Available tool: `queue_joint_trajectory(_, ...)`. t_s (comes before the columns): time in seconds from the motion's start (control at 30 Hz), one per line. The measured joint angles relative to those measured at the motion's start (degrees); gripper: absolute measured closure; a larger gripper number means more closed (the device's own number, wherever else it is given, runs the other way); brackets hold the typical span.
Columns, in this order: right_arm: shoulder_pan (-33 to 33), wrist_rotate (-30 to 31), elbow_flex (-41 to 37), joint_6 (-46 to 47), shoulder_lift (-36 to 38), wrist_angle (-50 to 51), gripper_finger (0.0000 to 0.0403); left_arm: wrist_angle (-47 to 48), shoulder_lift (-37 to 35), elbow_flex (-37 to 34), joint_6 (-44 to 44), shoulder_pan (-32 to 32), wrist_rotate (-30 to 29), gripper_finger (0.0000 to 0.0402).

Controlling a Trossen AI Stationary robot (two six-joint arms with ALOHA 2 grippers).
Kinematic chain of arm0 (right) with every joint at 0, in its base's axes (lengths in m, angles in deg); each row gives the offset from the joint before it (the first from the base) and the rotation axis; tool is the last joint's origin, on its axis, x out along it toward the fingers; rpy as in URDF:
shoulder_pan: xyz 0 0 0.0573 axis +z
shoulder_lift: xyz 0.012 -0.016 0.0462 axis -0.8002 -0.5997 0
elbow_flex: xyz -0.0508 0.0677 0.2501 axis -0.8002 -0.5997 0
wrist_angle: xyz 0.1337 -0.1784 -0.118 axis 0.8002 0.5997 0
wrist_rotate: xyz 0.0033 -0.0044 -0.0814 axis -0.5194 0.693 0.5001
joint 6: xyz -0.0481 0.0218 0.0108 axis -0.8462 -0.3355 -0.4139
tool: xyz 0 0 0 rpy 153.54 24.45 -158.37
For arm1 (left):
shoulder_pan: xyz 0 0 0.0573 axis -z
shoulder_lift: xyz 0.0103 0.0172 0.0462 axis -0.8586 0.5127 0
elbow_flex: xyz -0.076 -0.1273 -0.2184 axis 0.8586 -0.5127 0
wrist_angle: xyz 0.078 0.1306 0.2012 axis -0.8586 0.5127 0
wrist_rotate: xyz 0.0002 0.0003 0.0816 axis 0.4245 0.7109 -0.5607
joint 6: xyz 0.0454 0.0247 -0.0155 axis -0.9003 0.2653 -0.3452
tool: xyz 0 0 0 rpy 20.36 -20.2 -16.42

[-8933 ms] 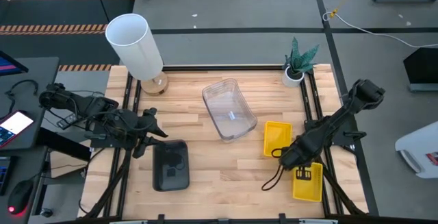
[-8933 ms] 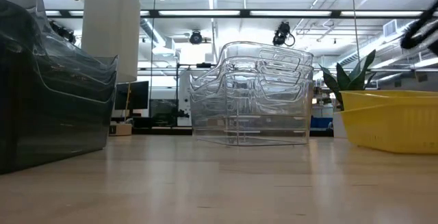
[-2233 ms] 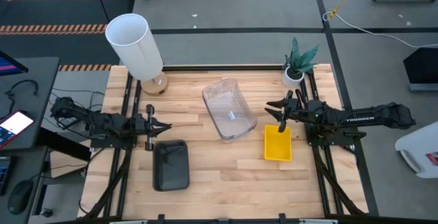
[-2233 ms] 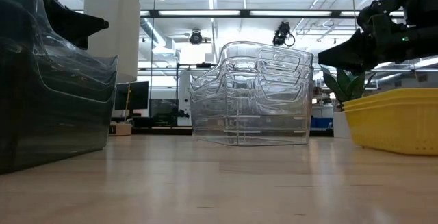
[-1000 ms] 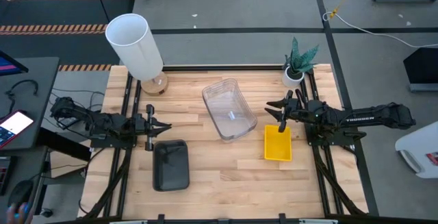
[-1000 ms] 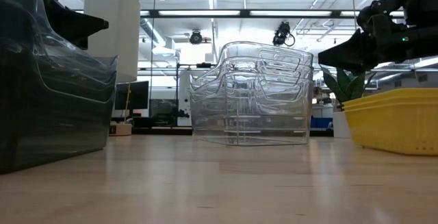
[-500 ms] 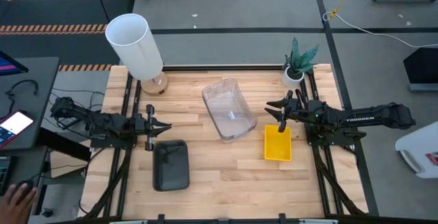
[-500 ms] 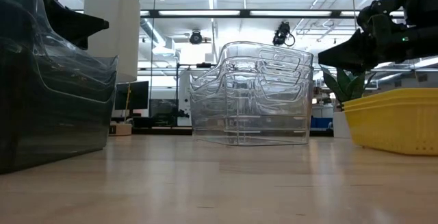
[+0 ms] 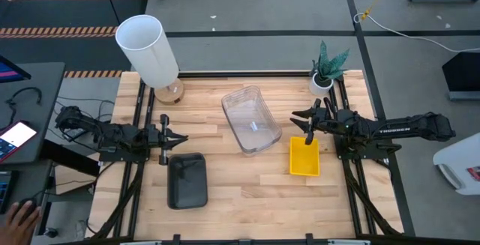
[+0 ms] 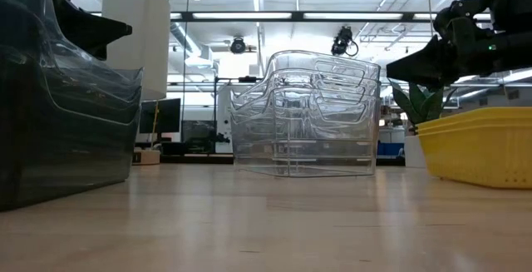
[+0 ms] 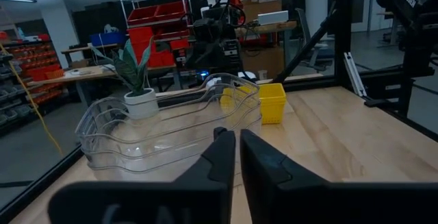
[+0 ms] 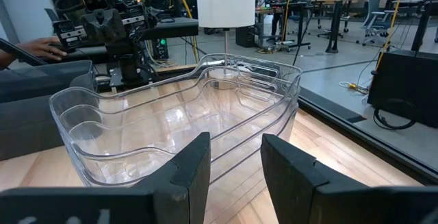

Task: Stack baskets by color
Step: Return to Home Position

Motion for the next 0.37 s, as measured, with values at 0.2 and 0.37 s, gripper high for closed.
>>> queue_joint_trajectory(0.2, 0.0, 0.0, 0.0, 0.0, 0.0, 0.0, 0.0268, 0.0, 0.0, 0.0, 0.0, 0.0, 0.0, 0.0366)
queue_joint_trajectory(0.37, 0.0, 0.0, 0.0, 0.0, 0.0, 0.0, 0.0268, 0.0, 0.0, 0.0, 0.0, 0.0, 0.0, 0.0372)
